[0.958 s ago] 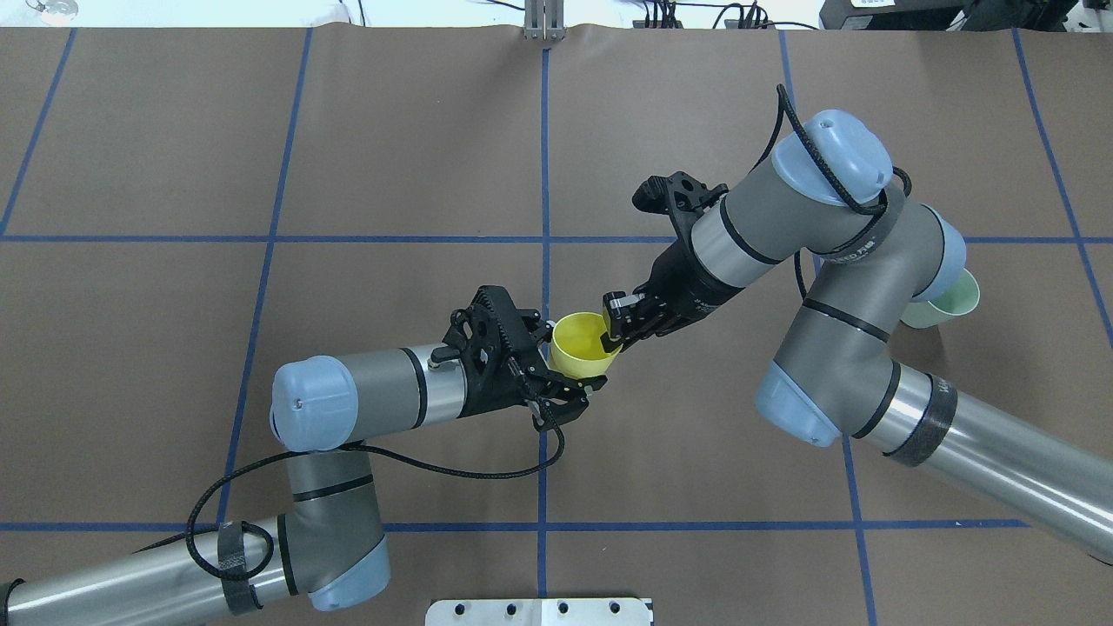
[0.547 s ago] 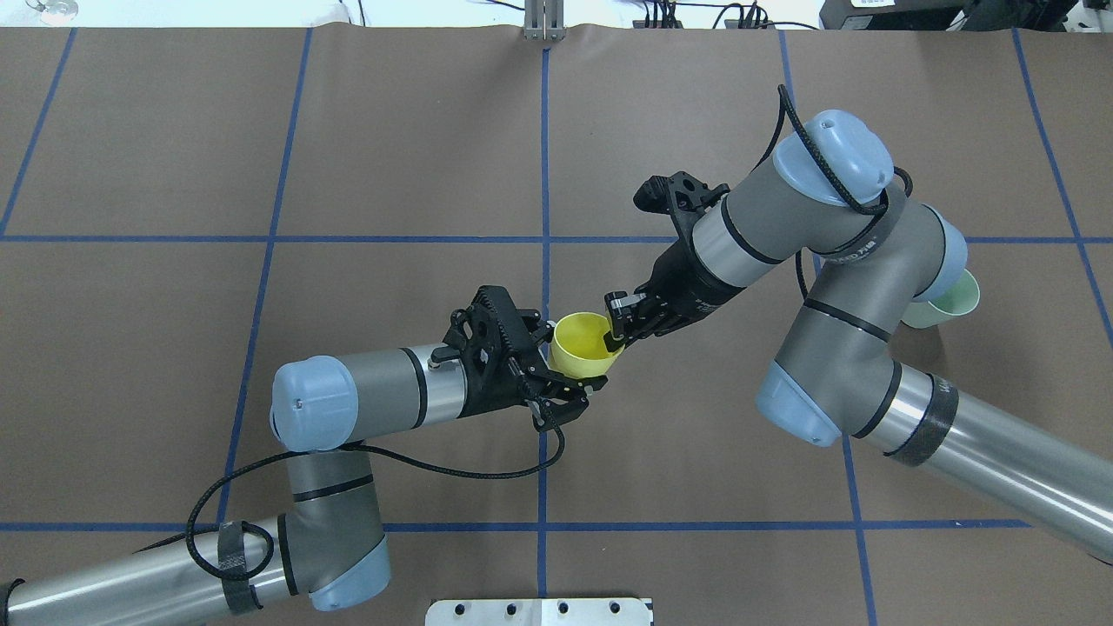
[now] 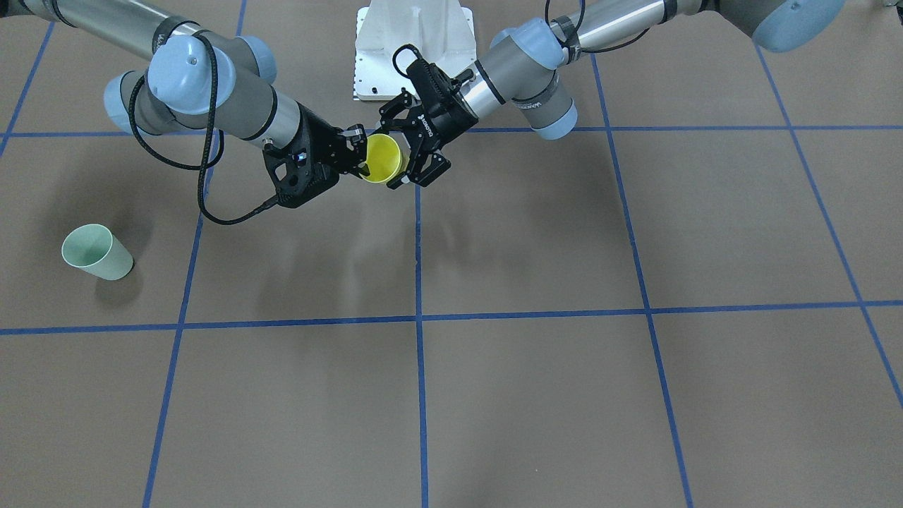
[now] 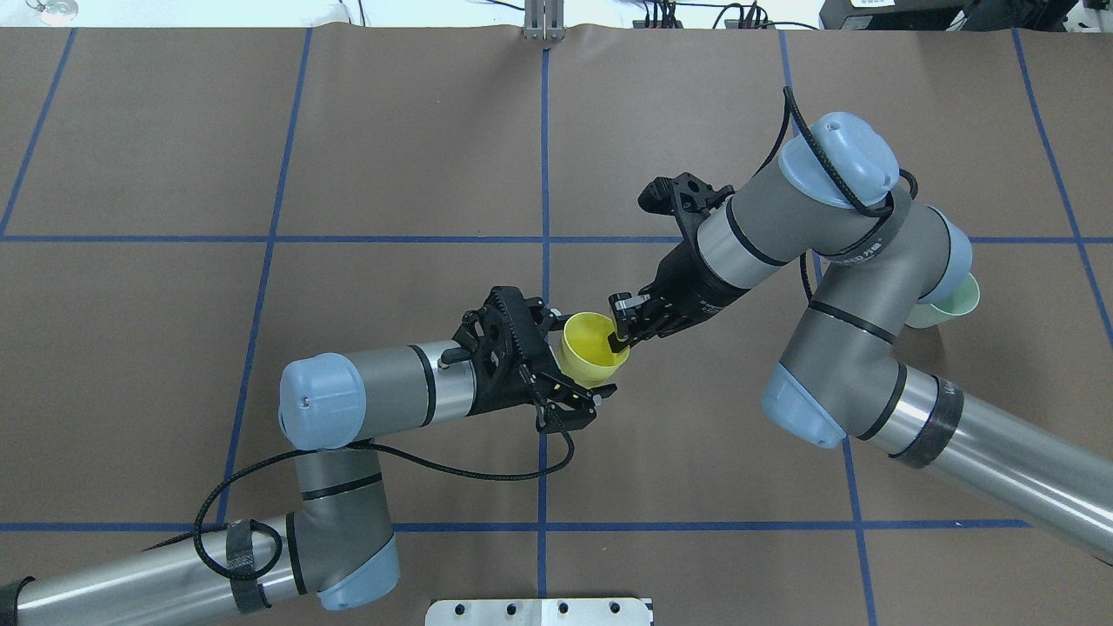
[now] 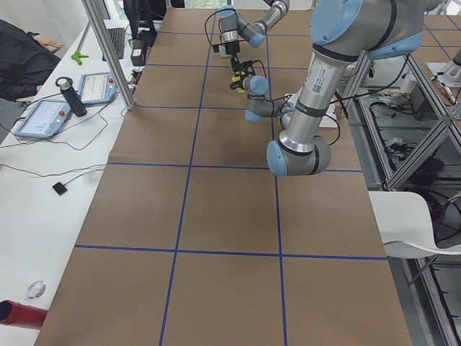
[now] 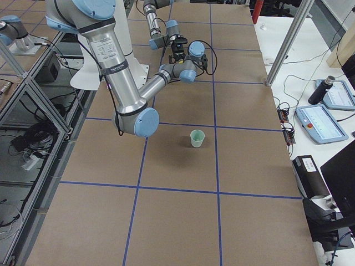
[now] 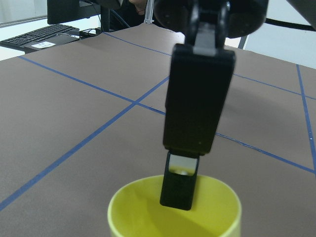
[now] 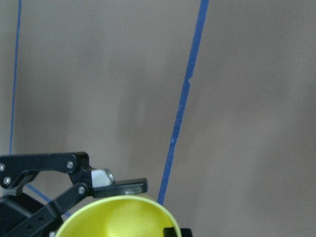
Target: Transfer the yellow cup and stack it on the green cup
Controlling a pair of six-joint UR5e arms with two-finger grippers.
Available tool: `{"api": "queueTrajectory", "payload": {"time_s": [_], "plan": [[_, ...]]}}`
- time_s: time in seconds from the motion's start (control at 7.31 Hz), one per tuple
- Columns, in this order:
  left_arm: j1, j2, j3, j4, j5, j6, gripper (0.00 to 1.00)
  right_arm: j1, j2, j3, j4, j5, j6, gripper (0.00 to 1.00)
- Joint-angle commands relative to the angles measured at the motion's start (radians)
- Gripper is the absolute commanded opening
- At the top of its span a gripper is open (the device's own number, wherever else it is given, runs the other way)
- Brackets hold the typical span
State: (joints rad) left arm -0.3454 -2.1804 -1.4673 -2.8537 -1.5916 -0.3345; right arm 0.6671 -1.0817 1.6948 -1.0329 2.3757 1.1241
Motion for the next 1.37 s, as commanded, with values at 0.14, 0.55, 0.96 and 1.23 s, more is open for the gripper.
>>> {"api": "queueTrajectory", "payload": {"time_s": [0.14, 0.55, 0.96, 1.23], "plan": [[-0.001, 0.002, -0.004, -0.006, 0.002, 0.003, 1.0, 0.005, -0.029, 0.019, 0.002, 0.002, -0.001, 0.0], [-0.003, 0.004, -0.013, -0.009, 0.001, -0.008, 1.0, 0.075, -0.033, 0.008, -0.013, 0.0, -0.001, 0.0], [-0.006, 0.013, -0.022, -0.009, 0.004, -0.009, 1.0, 0.196, -0.033, -0.059, -0.013, -0.003, -0.013, 0.0], [-0.01, 0.043, -0.051, 0.002, 0.109, -0.008, 1.0, 0.326, -0.055, -0.099, -0.015, -0.004, -0.042, 0.0]]}}
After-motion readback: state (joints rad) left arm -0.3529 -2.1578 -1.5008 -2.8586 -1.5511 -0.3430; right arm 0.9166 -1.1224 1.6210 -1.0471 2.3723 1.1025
